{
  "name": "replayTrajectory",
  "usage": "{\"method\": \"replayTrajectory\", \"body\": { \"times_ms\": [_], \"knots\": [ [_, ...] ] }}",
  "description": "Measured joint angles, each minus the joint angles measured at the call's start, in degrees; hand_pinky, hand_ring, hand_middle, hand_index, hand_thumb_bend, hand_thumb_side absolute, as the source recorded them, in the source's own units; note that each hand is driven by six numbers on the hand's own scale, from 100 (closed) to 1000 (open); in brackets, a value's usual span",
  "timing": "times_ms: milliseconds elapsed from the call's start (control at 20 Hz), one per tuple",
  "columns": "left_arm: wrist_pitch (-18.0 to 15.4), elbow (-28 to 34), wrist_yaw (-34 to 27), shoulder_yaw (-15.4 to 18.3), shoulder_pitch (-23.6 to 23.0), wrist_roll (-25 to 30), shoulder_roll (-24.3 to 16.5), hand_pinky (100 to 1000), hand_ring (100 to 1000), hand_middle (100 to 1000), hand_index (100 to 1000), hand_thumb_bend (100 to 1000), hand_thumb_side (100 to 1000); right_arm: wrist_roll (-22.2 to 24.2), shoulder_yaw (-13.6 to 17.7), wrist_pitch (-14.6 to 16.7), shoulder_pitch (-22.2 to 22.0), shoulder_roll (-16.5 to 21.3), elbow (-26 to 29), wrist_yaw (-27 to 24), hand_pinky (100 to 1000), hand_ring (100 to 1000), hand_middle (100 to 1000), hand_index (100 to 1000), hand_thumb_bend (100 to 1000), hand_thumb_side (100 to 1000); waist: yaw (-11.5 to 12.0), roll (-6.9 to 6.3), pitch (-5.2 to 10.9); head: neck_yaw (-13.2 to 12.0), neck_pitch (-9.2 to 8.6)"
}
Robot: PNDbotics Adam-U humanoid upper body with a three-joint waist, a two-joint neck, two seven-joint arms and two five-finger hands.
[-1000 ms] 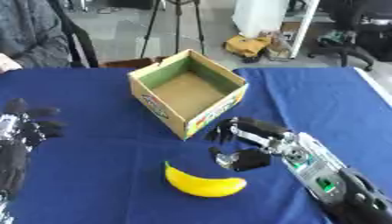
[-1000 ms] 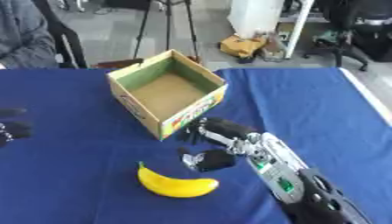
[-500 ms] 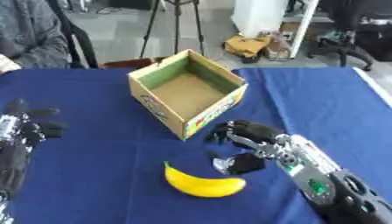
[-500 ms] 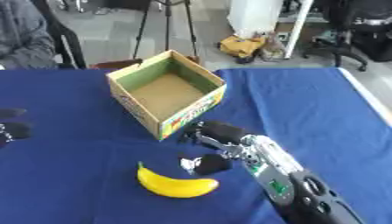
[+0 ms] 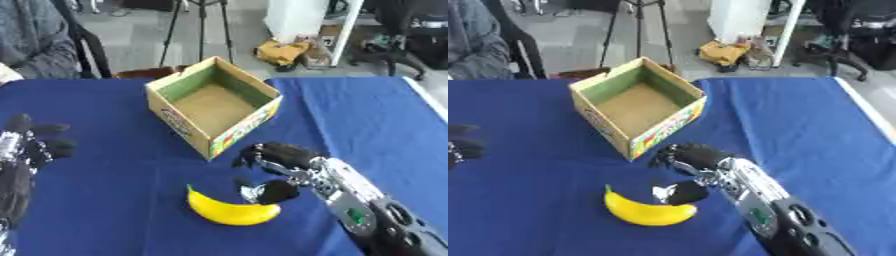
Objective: Pick up objects on the table and place them in the box.
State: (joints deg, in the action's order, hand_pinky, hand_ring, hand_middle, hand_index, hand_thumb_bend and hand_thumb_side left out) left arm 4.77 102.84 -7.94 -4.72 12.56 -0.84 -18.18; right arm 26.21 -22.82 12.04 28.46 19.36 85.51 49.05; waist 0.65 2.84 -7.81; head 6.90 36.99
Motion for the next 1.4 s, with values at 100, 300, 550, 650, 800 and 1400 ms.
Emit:
{"method": "replayTrajectory", "body": {
  "times_ms": [100, 300, 550, 650, 800, 1400],
  "knots": [
    [0.00, 0.00, 0.00, 0.00, -0.01, 0.00, 0.00, 696, 656, 712, 694, 287, 1000, 0.23, -0.21, 0.33, -0.06, -0.02, 0.00, 0.73, 706, 729, 741, 851, 268, 828, 0.00, 0.00, 0.00, 0.02, 0.00],
    [0.01, 0.00, 0.00, 0.00, -0.01, 0.01, 0.00, 696, 655, 712, 694, 287, 1000, 0.45, -0.39, 0.70, -0.19, -0.06, 0.00, 1.84, 708, 731, 740, 850, 284, 833, 0.00, 0.00, 0.00, 0.07, 0.01],
    [0.01, 0.00, 0.00, 0.00, -0.01, 0.02, 0.00, 697, 655, 713, 695, 287, 1000, 0.57, -0.54, 0.99, -0.24, -0.41, 0.02, 2.55, 713, 735, 742, 850, 294, 846, 0.01, 0.01, 0.00, 0.09, 0.01],
    [0.01, 0.00, 0.00, 0.00, -0.01, 0.02, 0.00, 697, 655, 713, 695, 286, 1000, 0.71, -0.55, 1.13, -0.26, -0.41, 0.19, 2.85, 713, 735, 741, 850, 299, 849, 0.01, 0.04, 0.00, 0.09, 0.01],
    [0.01, 0.00, 0.00, 0.00, -0.02, 0.02, 0.00, 698, 655, 713, 695, 286, 1000, 1.02, -0.63, 1.32, -0.30, -0.41, 0.74, 3.00, 713, 733, 735, 847, 297, 850, 0.01, 0.08, 0.00, 0.09, 0.01],
    [0.03, 0.00, 0.00, -0.01, -0.02, 0.04, 0.00, 699, 654, 713, 695, 285, 1000, 3.04, -1.86, 1.64, -1.25, -0.50, 1.72, 2.78, 714, 732, 731, 845, 282, 860, 0.01, 0.09, 0.00, 0.29, 0.01]
  ]
}}
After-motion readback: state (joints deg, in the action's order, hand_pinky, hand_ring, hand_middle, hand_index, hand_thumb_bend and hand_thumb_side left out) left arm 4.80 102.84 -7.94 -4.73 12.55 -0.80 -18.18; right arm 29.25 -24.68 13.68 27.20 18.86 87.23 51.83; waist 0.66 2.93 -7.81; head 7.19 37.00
